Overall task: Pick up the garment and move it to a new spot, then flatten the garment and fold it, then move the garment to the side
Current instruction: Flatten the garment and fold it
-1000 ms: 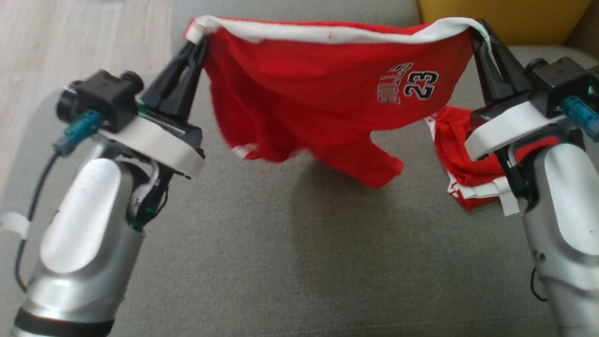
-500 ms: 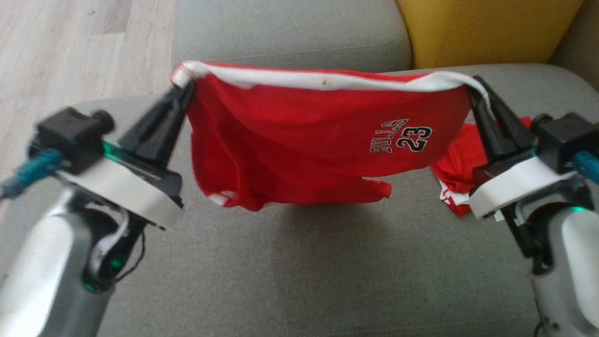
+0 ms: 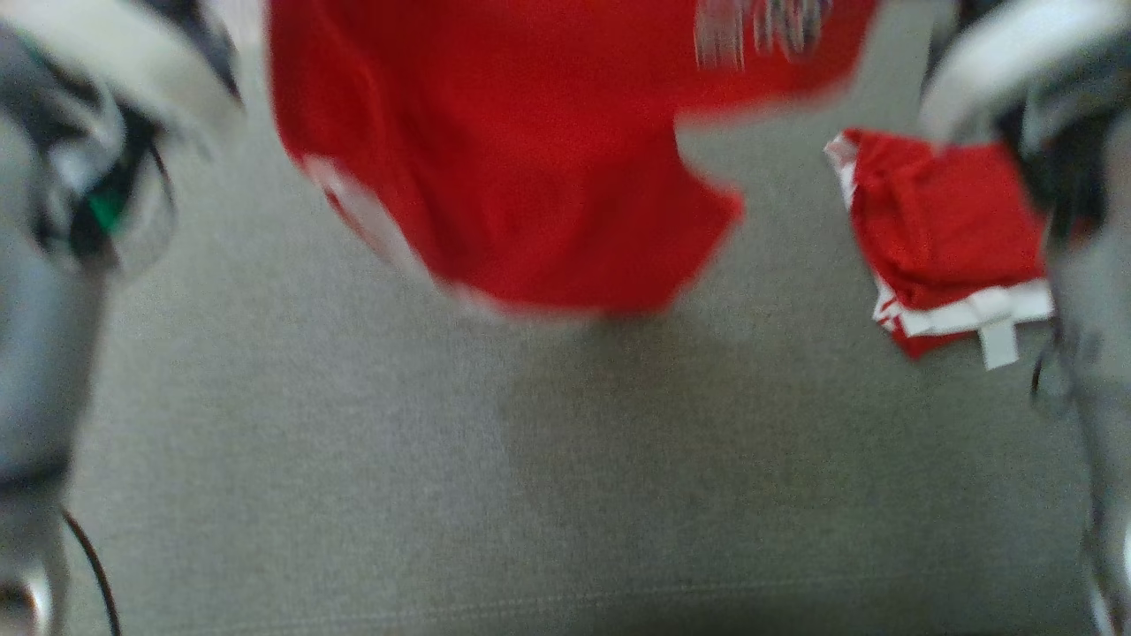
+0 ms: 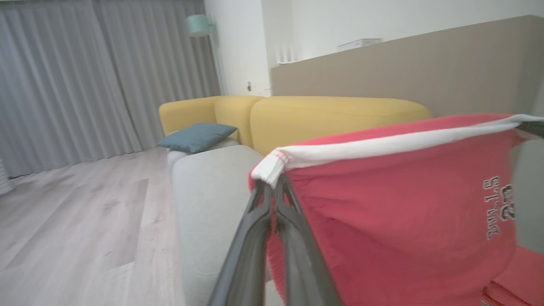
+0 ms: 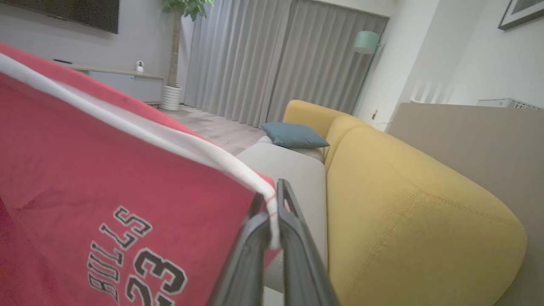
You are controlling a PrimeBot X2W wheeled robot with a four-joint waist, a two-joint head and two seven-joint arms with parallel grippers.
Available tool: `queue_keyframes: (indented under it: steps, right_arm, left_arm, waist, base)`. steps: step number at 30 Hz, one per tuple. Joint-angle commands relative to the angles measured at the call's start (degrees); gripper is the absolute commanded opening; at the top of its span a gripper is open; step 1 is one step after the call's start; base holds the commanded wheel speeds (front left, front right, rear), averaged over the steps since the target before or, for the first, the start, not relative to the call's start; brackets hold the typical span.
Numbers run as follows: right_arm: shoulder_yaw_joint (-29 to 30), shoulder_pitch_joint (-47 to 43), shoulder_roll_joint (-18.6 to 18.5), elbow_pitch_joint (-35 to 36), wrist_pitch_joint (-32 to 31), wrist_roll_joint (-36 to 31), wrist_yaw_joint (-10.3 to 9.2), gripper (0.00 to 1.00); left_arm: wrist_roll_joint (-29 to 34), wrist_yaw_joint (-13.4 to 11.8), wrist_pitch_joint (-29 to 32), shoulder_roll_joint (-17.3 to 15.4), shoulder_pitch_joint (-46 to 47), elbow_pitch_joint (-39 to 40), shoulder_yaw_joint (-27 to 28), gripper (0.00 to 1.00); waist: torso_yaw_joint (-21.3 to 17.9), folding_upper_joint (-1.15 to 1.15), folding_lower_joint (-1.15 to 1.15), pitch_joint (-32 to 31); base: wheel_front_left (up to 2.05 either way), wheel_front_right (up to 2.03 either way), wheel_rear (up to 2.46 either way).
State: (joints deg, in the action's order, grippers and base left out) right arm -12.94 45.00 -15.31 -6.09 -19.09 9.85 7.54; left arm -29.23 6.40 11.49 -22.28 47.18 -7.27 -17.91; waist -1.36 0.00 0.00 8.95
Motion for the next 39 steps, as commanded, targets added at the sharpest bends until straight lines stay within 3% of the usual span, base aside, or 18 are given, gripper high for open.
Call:
queue_keyframes:
  steps: [1,8,14,19,26,32,39]
  right_arm:
    - [-1.2,6.5,-0.4,-2.1,1.7,-0.1,-0.05,0.00]
    - [1.6,29.7,3.6,-24.1,15.2,-4.3,-0.05,0.00]
    - [5.6,34.4,7.9,-37.4,24.6,-8.6,-0.05,0.00]
    - [4.1,30.2,8.8,-46.4,27.8,-10.2,-0.05,0.00]
    - [-1.4,21.3,8.6,-56.2,29.4,-9.6,-0.05,0.00]
    - [-8.9,14.4,7.7,-60.6,28.5,-5.6,-0.05,0.00]
    - [-17.1,8.6,5.1,-60.5,25.9,0.7,-0.05,0.00]
  left_arm:
    - [1.1,0.2,-1.5,-2.3,7.6,-2.2,2.5,0.00]
    - [4.8,0.7,-13.6,-1.7,27.6,-21.7,2.5,0.00]
    - [6.0,0.9,-23.9,0.6,31.7,-31.7,0.1,0.00]
    - [5.1,1.1,-26.2,3.5,26.1,-33.7,-5.4,0.00]
    - [3.2,1.1,-26.5,4.3,12.5,-30.4,-11.3,0.00]
    - [2.9,1.1,-26.5,2.5,0.6,-27.3,-17.8,0.00]
    - [1.7,1.1,-26.5,0.5,-7.7,-24.1,-22.8,0.00]
  waist:
    - [0.3,0.00,0.00,6.9]
    - [0.5,0.00,0.00,13.4]
    - [1.3,0.00,0.00,15.1]
    - [2.2,0.00,0.00,15.1]
    - [3.1,0.00,0.00,12.3]
    - [3.4,0.00,0.00,7.4]
    - [3.6,0.00,0.00,2.6]
  base:
    - [0.00,0.00,0.00]
    - [0.00,0.00,0.00]
    - [0.00,0.00,0.00]
    - [0.00,0.00,0.00]
    - [0.00,0.00,0.00]
    - [0.00,0.00,0.00]
    - [0.00,0.00,0.00]
